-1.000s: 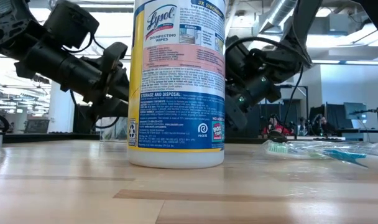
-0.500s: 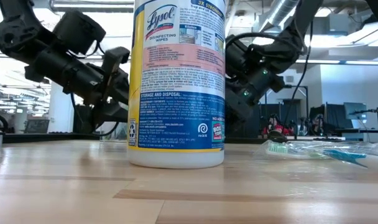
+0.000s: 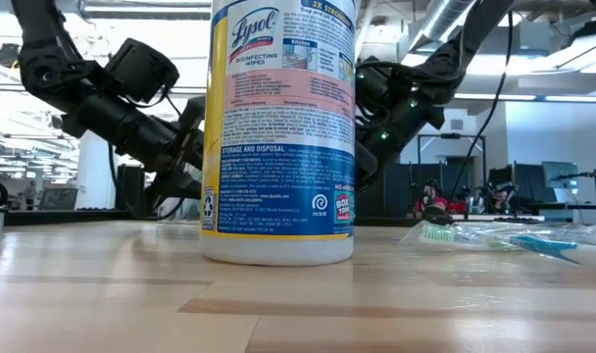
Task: Pick & Place toothbrushing station
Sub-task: Put the blue mouthwash into the transparent organizer
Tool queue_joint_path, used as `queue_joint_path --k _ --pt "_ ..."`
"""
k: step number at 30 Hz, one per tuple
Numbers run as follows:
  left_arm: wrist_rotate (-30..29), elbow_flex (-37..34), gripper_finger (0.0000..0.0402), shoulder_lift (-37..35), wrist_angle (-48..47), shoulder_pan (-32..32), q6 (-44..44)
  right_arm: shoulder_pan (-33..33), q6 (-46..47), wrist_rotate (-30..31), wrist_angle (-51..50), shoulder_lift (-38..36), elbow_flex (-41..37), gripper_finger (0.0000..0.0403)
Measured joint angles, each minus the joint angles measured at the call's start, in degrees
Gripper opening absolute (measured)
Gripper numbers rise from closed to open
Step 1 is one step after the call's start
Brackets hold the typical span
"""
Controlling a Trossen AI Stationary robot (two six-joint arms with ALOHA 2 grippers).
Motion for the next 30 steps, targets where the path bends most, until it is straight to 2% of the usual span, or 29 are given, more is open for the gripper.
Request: queue_joint_path --k 4,7,10,14,16,21,23,27,30 --pt "4.2 0.2 0.0131 0.0 -0.2 -0.9 -11.7 -1.4 6.3 -0.2 -7.0 -3.7 0.0 0.0095" --pt "6.9 1.7 0.0131 0.0 -0.1 -3.0 -16.7 -2.3 11.8 -0.3 -13.4 -8.3 0.0 0.0095" --pt "6.8 4.7 0.0131 0.0 -1.1 -4.4 -20.1 -2.8 15.4 -0.3 -18.2 -13.5 0.0 0.0095" --pt "6.3 10.1 0.0131 0.0 -7.0 -4.7 -23.6 -2.8 18.3 -0.4 -24.7 -20.6 0.0 0.0095" --pt "6.1 14.1 0.0131 -0.1 -13.7 -4.7 -23.6 -2.9 18.1 -0.3 -28.2 -23.5 0.0 0.0095" --pt "6.1 25.7 0.0131 0.0 -43.5 -4.0 -20.7 -2.9 17.4 0.8 -35.4 -28.9 0.0 0.0095" --pt "4.9 29.7 0.0131 0.0 -51.1 -4.3 -20.8 -2.6 17.4 2.4 -37.7 -30.6 0.0 0.0095" --pt "-2.3 35.3 0.0128 1.5 -52.6 -5.6 -20.9 -1.6 17.8 5.8 -40.5 -32.4 0.0 0.0095" --pt "-1.8 37.0 0.0114 5.7 -54.5 -5.4 -22.0 -1.2 19.2 6.0 -41.0 -32.8 0.0 0.0095"
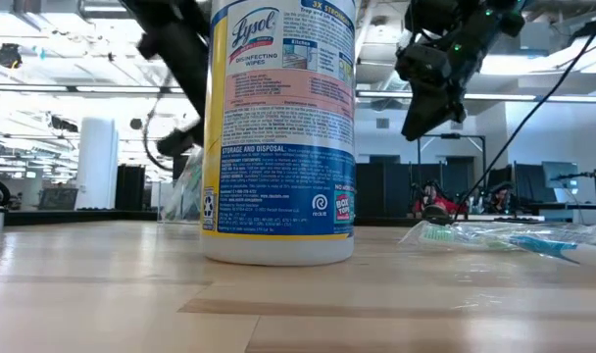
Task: Pick & Place toothbrushing station
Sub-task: Put the blue mouthwash into the transparent organizer
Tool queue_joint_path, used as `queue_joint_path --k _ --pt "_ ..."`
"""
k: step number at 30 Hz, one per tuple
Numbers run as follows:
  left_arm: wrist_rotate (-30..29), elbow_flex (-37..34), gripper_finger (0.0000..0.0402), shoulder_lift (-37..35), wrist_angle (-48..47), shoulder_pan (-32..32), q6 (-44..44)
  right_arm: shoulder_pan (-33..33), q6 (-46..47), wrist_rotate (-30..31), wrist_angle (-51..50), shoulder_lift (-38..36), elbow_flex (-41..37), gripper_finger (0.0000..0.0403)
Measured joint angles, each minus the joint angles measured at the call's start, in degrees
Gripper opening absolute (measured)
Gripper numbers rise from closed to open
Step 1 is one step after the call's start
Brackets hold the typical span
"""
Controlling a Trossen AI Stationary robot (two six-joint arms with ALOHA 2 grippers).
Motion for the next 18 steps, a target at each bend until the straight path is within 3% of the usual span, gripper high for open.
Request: queue_joint_path --k 4,10,18 --pt "5.4 1.3 0.0093 3.8 0.6 0.6 1.7 0.2 2.0 0.0 -0.6 0.2 0.1 0.0095" --pt "5.4 1.2 0.0081 4.3 0.5 0.6 3.3 0.2 4.5 1.0 -8.0 1.4 2.3 0.0095" --pt "4.1 1.1 0.0081 1.3 0.1 0.6 5.7 0.2 6.8 1.0 -10.6 1.4 2.7 0.0095"
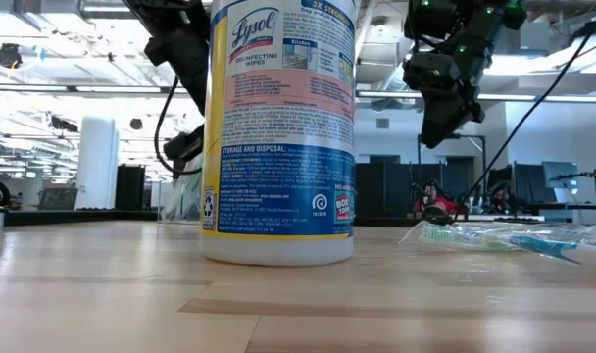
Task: Pick & Place toothbrushing station
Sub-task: Put the blue mouthwash into the transparent organizer
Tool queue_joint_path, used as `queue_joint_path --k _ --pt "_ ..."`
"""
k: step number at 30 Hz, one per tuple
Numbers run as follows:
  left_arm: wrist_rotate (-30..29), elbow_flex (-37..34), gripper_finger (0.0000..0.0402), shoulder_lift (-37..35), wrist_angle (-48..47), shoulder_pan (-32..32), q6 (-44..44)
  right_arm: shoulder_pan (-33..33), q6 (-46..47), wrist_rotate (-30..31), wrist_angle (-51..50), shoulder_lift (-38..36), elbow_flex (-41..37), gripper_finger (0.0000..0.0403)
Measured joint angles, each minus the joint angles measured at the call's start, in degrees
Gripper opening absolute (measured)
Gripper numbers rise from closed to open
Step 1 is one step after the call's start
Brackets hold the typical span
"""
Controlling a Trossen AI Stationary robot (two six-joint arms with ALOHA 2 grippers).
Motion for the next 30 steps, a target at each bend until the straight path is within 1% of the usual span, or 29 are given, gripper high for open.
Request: queue_joint_path --k 4,6,9,11,15,19,25,30 --pt "-0.4 0.0 0.0087 -0.3 -0.3 0.0 -1.2 0.0 0.2 0.0 -0.5 0.0 0.0 0.0095" --pt "-0.4 -0.6 0.0098 0.0 0.1 0.0 -3.8 0.0 0.3 -0.1 -0.6 0.0 0.0 0.0095" --pt "0.4 -2.3 0.0124 0.2 -0.9 0.0 -8.3 0.0 -0.5 -0.1 -0.6 0.0 0.0 0.0095" --pt "0.8 -2.7 0.0144 0.2 -0.2 -0.2 -9.2 0.0 -1.2 -0.1 -0.6 0.0 0.0 0.0095" --pt "-0.3 -3.5 0.0182 1.0 0.8 -1.0 -13.2 -0.1 -2.0 -0.1 -0.6 0.0 0.0 0.0095" --pt "-0.5 -3.5 0.0207 1.7 1.3 -1.4 -13.3 -0.1 -2.2 -0.1 -1.3 0.0 0.0 0.0095" --pt "-1.3 -3.8 0.0222 2.6 1.1 -1.8 -14.8 -0.7 -2.8 -0.1 -2.3 0.0 0.0 0.0095" --pt "-0.9 -3.7 0.0223 5.5 3.3 -3.3 -16.1 -1.7 -2.8 -0.1 -3.5 0.0 0.0 0.0095"
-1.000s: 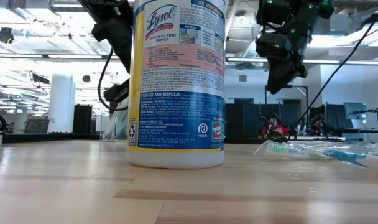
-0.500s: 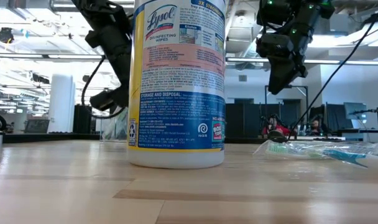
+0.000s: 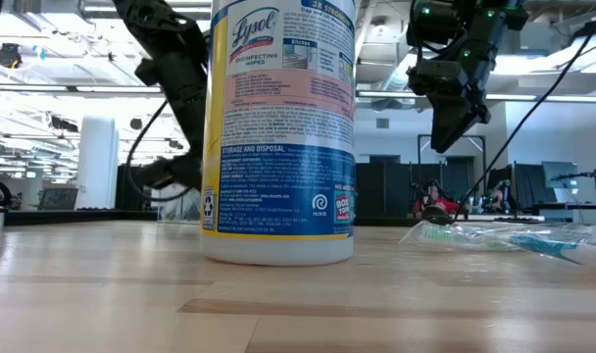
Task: Pick & Place toothbrushing station
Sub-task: Put the blue mouthwash into the transparent organizer
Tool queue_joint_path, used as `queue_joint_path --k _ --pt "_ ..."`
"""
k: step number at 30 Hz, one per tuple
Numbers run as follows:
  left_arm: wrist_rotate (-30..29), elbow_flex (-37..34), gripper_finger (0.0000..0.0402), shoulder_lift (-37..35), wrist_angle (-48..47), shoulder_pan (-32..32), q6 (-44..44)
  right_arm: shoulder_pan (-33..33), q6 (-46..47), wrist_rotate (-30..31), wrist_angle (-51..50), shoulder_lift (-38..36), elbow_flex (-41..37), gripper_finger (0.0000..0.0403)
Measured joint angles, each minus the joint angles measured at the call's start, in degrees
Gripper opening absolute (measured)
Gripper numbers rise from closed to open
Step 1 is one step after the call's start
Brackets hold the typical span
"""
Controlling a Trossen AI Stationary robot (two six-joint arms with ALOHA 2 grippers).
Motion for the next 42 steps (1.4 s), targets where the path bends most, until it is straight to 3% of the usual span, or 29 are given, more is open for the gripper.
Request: queue_joint_path --k 16,35,42 --pt "0.8 0.2 0.0223 4.9 3.2 0.1 -0.6 0.1 -1.5 0.0 -0.5 0.0 0.0 0.0095" --pt "-1.7 0.2 0.0223 5.0 3.6 1.3 -0.5 0.1 -1.5 -0.1 -0.6 0.0 0.0 0.0095" --pt "-2.4 0.1 0.0185 5.0 3.2 1.4 0.9 0.1 -1.5 -0.1 -0.6 0.0 0.0 0.0095"
